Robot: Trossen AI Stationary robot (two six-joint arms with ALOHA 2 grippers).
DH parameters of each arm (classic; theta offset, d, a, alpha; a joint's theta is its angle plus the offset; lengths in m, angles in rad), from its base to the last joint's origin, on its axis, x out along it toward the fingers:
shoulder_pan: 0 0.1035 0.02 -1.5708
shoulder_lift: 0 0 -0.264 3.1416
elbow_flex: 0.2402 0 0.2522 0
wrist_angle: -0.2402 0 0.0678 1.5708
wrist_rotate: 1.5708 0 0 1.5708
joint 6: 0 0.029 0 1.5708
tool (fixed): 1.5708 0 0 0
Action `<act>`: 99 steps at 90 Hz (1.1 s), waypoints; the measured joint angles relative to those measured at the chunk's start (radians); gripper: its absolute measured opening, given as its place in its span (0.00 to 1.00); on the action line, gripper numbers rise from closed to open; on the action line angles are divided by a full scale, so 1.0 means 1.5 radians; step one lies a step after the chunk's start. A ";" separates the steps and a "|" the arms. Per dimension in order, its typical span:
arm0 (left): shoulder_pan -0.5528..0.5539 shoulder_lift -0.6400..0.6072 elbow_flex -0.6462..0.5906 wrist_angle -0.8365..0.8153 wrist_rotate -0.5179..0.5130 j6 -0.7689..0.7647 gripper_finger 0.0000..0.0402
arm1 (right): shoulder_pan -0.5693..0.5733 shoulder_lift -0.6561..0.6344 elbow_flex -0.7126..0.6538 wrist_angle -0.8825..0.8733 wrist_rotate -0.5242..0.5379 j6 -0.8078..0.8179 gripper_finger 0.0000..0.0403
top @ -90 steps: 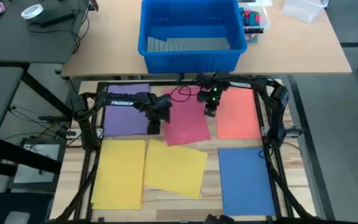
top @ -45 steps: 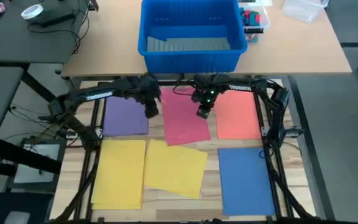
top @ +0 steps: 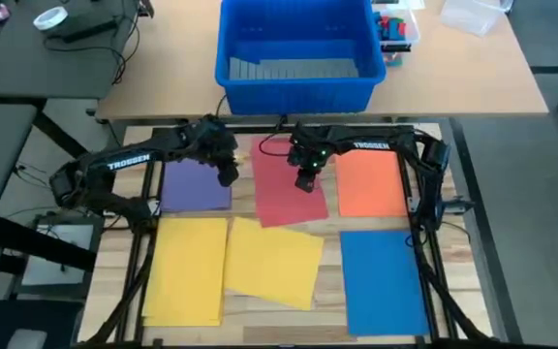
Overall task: Organize paper
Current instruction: Stack the pink colored paper on top of the other pink colored paper
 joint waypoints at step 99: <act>-0.015 -0.024 -0.061 0.066 0.002 -0.053 0.23 | 0.091 0.006 -0.031 0.064 -0.030 -0.156 0.00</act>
